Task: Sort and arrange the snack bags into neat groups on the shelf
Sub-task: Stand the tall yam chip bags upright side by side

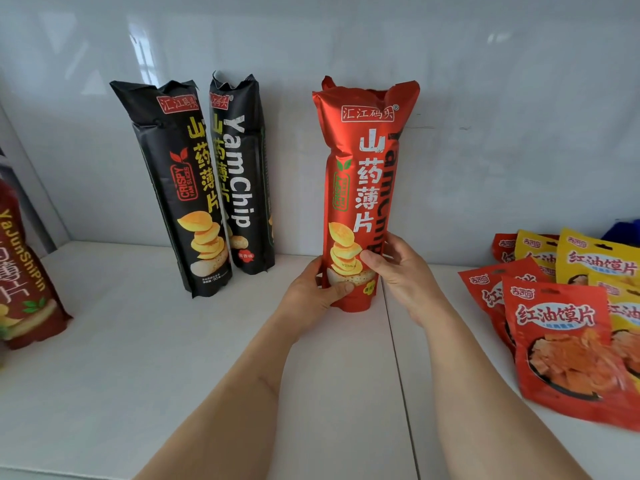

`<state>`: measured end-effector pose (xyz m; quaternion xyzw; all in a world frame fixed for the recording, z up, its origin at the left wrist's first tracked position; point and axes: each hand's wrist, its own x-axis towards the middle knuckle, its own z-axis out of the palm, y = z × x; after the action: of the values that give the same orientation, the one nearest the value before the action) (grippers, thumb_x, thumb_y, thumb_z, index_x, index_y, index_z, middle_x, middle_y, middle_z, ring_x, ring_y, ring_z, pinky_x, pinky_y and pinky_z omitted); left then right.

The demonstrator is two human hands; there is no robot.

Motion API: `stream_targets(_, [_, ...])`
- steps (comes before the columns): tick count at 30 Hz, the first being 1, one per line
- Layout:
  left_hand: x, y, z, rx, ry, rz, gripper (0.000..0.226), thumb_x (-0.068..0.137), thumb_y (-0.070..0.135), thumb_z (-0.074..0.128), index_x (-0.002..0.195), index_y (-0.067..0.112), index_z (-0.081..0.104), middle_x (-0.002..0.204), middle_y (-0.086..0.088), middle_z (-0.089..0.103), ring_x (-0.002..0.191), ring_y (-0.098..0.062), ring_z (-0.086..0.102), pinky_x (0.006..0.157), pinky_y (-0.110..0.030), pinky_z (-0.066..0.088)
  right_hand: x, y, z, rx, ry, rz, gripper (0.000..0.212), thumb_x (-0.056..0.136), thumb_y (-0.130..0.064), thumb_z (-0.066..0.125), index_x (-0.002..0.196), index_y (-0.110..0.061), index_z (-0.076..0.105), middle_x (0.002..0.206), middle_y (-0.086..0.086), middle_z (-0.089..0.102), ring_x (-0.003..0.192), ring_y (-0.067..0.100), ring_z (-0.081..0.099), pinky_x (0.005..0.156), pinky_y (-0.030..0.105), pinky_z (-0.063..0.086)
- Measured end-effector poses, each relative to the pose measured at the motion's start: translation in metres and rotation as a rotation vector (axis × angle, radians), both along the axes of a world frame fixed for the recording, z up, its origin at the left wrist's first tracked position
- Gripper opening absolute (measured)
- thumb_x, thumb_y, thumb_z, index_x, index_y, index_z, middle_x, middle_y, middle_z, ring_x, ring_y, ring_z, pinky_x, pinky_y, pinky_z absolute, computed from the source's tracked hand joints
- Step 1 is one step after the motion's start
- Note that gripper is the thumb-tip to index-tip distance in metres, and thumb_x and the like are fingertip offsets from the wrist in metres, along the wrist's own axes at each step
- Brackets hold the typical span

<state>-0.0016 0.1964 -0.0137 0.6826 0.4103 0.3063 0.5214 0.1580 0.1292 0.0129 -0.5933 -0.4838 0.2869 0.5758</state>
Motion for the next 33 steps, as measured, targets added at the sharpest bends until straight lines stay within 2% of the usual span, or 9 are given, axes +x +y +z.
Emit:
stream_targets(2, [-0.002,-0.001,0.002,0.017,0.022,0.004,0.076,0.089,0.035,0.073,0.153,0.026,0.034,0.147,0.003,0.050,0.134,-0.022,0.049,0.103,-0.038,0.048,-0.002,-0.004,0.000,-0.015,0.005,-0.039,0.074,0.072,-0.048,0.075,0.138,-0.027,0.050,0.124,-0.009,0.062,0.115,0.008,0.059,0.085,0.021,0.049])
stream_targets(6, [-0.014,-0.007,0.002,0.103,0.178,0.065,0.076,0.091,0.041,0.071,0.155,0.024,0.033,0.153,0.002,0.046,0.137,-0.022,0.048,0.108,-0.040,0.046,-0.012,-0.019,-0.002,-0.080,-0.093,-0.182,0.092,0.073,-0.056,0.075,0.149,-0.027,0.034,0.148,-0.001,0.045,0.134,0.016,0.045,0.103,0.034,0.042])
stream_targets(9, [-0.032,-0.016,0.002,0.267,0.398,0.123,0.069,0.094,0.047,0.064,0.154,0.025,0.036,0.157,0.002,0.042,0.137,-0.021,0.048,0.107,-0.039,0.047,-0.030,-0.039,-0.005,-0.010,-0.214,-0.362,0.076,0.083,-0.048,0.072,0.146,-0.023,0.039,0.147,-0.001,0.046,0.131,0.013,0.047,0.093,0.023,0.038])
stream_targets(13, [-0.059,-0.035,0.008,0.429,0.511,0.178,0.057,0.098,0.047,0.058,0.150,0.027,0.043,0.158,0.005,0.038,0.136,-0.020,0.047,0.106,-0.037,0.047,-0.067,-0.057,-0.003,0.118,-0.345,-0.368,0.042,0.090,-0.041,0.067,0.126,-0.022,0.057,0.121,-0.006,0.061,0.099,0.001,0.058,0.074,0.008,0.041])
stream_targets(16, [-0.078,-0.046,0.008,0.450,0.411,0.261,0.050,0.098,0.044,0.059,0.144,0.026,0.050,0.152,0.005,0.045,0.130,-0.019,0.052,0.104,-0.035,0.048,-0.092,-0.053,0.003,0.125,-0.391,-0.212,0.031,0.091,-0.040,0.065,0.118,-0.025,0.062,0.110,-0.010,0.065,0.092,-0.002,0.061,0.078,0.016,0.049])
stream_targets(20, [-0.106,-0.042,0.007,0.581,0.230,0.396,0.040,0.098,0.033,0.062,0.135,0.018,0.058,0.142,0.004,0.052,0.127,-0.018,0.052,0.096,-0.023,0.040,-0.118,-0.033,0.012,0.077,-0.355,-0.096,0.042,0.093,-0.040,0.063,0.130,-0.022,0.057,0.114,-0.012,0.063,0.102,0.004,0.061,0.076,0.009,0.041])
stream_targets(25, [-0.147,-0.006,0.015,0.556,-0.073,0.742,0.062,0.097,0.044,0.061,0.147,0.013,0.043,0.156,-0.001,0.032,0.144,-0.019,0.033,0.117,-0.040,0.034,-0.139,0.014,0.018,0.018,-0.310,-0.069,0.058,0.091,-0.049,0.062,0.141,-0.021,0.048,0.133,-0.003,0.058,0.117,0.011,0.057,0.098,0.028,0.045])
stream_targets(28, [-0.171,0.028,0.021,0.376,-0.191,0.659,0.079,0.092,0.057,0.060,0.155,0.019,0.031,0.162,0.002,0.024,0.149,-0.017,0.026,0.121,-0.043,0.030,-0.151,0.047,0.020,-0.006,-0.239,-0.080,0.067,0.090,-0.052,0.061,0.146,-0.021,0.041,0.145,0.000,0.051,0.125,0.013,0.053,0.107,0.033,0.042])
stream_targets(33, [-0.191,0.070,0.018,0.204,-0.246,0.372,0.086,0.089,0.057,0.062,0.159,0.030,0.020,0.161,0.010,0.030,0.145,-0.011,0.034,0.107,-0.028,0.035,-0.166,0.101,0.036,0.016,-0.098,-0.130,0.074,0.091,-0.055,0.058,0.152,-0.026,0.029,0.155,0.000,0.039,0.137,0.017,0.043,0.105,0.029,0.034])
